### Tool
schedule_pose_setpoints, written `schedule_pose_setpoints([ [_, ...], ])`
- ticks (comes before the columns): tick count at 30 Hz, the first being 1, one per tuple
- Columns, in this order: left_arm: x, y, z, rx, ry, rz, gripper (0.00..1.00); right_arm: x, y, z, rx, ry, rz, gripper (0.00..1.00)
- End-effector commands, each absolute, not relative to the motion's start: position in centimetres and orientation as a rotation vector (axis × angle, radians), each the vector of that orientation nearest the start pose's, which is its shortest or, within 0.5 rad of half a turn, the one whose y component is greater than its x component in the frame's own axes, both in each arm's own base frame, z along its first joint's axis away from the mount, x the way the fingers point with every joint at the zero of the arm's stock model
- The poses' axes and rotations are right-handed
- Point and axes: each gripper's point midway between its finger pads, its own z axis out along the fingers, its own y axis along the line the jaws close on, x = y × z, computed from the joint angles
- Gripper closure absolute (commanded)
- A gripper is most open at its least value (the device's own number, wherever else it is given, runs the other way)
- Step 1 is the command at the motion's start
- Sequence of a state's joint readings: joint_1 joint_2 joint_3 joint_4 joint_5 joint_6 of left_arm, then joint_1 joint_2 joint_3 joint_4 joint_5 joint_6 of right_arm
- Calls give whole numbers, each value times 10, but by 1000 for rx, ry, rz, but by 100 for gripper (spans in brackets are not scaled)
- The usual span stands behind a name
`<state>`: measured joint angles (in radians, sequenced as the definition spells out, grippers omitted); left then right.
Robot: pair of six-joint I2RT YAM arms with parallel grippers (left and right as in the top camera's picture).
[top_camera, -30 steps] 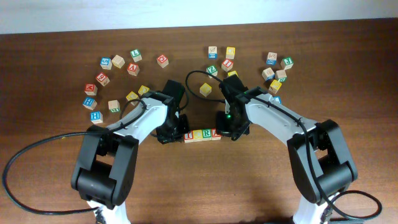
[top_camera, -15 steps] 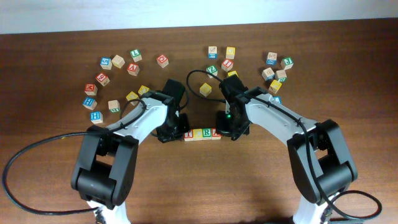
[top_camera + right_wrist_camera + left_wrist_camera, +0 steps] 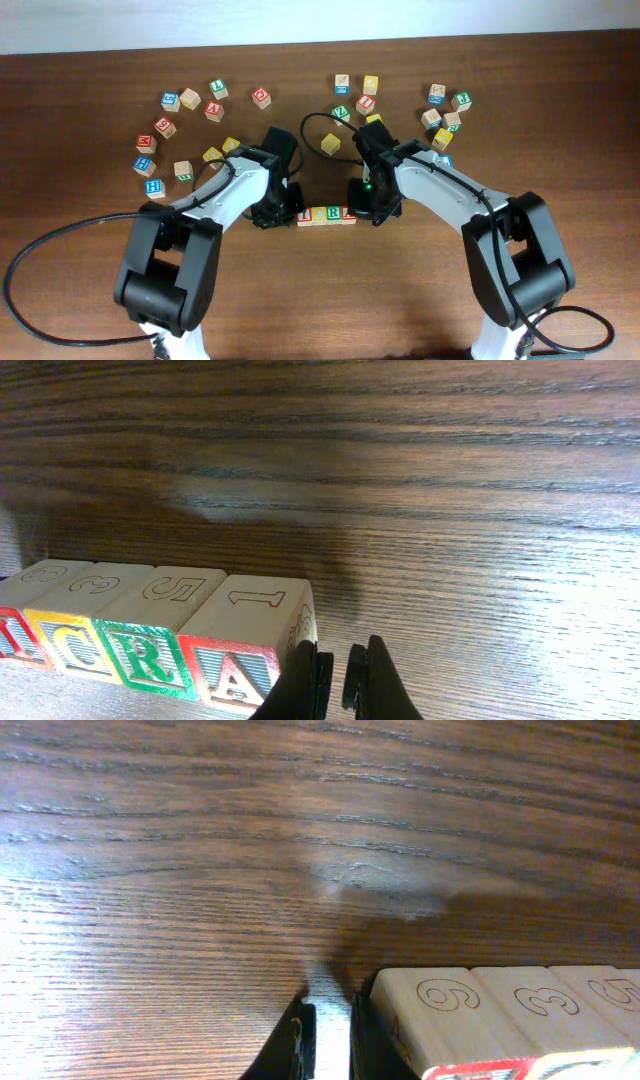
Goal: Spell out ICRA
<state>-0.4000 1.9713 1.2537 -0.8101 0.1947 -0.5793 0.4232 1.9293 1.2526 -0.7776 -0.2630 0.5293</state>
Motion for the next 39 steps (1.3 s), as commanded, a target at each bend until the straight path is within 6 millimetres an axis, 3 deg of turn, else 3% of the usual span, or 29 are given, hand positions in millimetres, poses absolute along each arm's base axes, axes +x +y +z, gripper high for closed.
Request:
schedule_pose_setpoints([
  [1,311,-167,-12,-257,3192,-266,92,313,202,19,137,3129,525,96],
  [7,314,-152,-11,-286,3189,-178,80,316,198,18,142,3122,487,89],
  [14,318,-140,-7,-324,3187,-133,79,317,191,18,150,3123,426,86],
  [16,321,-134,-2,-323,3177,-67,79,320,184,23,164,3127,360,87],
  [20,336,-122,27,-345,3148,21,81,329,162,44,222,3143,287,87],
  [24,351,-100,87,-305,3059,-34,76,332,139,90,206,3110,280,82],
  [26,352,-84,130,-349,2950,-86,69,328,128,128,207,3025,300,62],
  [27,349,-76,150,-356,2899,-105,39,324,123,146,203,2979,286,53],
  [28,343,-68,172,-358,2849,-122,24,316,115,168,201,2926,264,38],
  [31,312,-52,230,-373,2712,-164,18,274,87,234,201,2757,221,21],
  [33,296,-50,249,-365,2666,-181,18,253,77,257,203,2691,220,18],
  [34,281,-46,256,-367,2649,-175,18,232,68,274,204,2635,226,17],
  [39,217,-28,243,-429,2599,-156,18,173,43,290,210,2437,261,5],
])
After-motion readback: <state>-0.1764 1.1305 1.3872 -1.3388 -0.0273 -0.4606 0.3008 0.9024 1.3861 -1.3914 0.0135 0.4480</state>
